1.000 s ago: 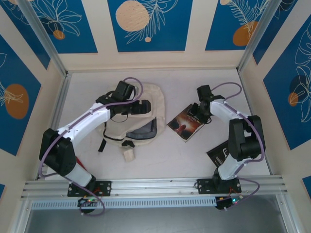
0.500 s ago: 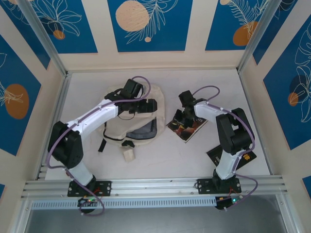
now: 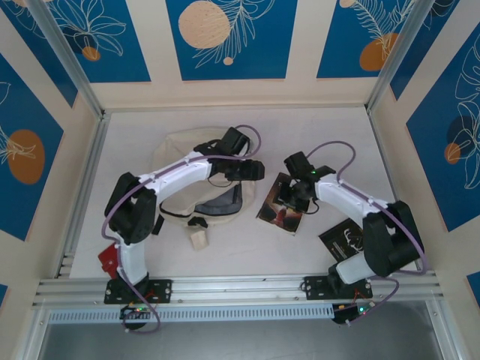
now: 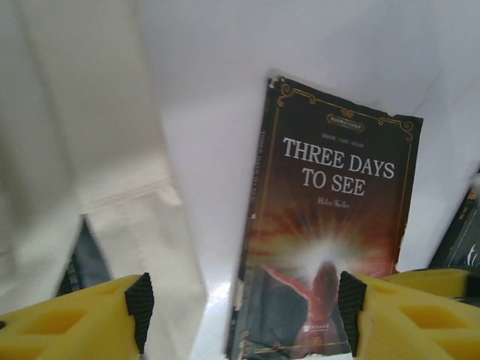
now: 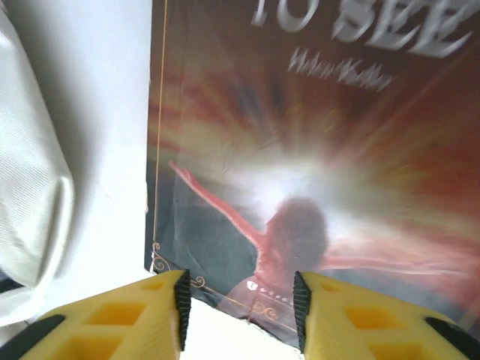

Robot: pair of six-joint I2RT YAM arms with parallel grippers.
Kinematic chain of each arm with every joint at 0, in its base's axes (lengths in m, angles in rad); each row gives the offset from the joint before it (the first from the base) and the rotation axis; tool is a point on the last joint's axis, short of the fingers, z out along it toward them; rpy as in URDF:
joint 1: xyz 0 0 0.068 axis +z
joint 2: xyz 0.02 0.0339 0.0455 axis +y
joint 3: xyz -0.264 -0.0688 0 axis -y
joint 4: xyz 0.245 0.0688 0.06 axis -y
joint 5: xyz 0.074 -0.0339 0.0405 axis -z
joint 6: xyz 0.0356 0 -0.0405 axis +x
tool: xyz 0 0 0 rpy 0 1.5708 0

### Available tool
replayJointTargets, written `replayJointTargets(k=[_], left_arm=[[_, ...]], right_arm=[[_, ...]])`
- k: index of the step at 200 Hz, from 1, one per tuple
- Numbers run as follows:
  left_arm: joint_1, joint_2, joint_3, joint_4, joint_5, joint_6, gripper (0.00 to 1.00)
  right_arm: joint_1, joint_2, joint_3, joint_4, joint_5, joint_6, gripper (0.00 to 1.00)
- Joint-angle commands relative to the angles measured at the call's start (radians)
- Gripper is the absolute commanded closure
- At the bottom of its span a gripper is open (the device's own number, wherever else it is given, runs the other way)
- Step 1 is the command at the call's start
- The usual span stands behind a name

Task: Pack books, pencil case, and school supplies into a backpack

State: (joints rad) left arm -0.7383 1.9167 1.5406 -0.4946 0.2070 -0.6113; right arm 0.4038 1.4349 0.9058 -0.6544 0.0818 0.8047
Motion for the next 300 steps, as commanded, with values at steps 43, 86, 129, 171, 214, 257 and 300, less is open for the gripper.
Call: replayJointTargets(k=[43, 86, 129, 171, 214, 257, 300], left_arm=[[-0.106, 0.191, 0.211, -0.153, -0.027, 0.053, 0.4], [-0.11, 0.291, 0.298, -0.197, -0.019, 0.077, 0.44], [-0.11, 0.38, 0.377, -0.249, -0.02, 0.087, 0.44], [-0.11, 0.416, 0.389, -0.276, -0.02, 0.075, 0.39], [-0.11, 0.424, 0.382, -0.251, 0.057, 0.074, 0.44], [-0.11, 0.443, 0.391, -0.252, 0.051, 0.071, 0.46], [-0.11, 0.463, 0.401, -0.259, 0.107, 0.067, 0.45]], right_arm=[[-0.225, -0.062, -0.091, 0.019, 0.056, 0.006, 0.45], [-0.266, 0.018, -0.12, 0.072, -0.036, -0.023, 0.51], [-0.282, 0.09, -0.122, 0.101, -0.069, -0.044, 0.59], [-0.293, 0.112, -0.133, 0.124, -0.086, -0.065, 0.61], [-0.296, 0.119, -0.133, 0.135, -0.093, -0.07, 0.63], [-0.297, 0.119, -0.133, 0.15, -0.112, -0.078, 0.64], [-0.297, 0.119, -0.121, 0.151, -0.159, -0.087, 0.64]])
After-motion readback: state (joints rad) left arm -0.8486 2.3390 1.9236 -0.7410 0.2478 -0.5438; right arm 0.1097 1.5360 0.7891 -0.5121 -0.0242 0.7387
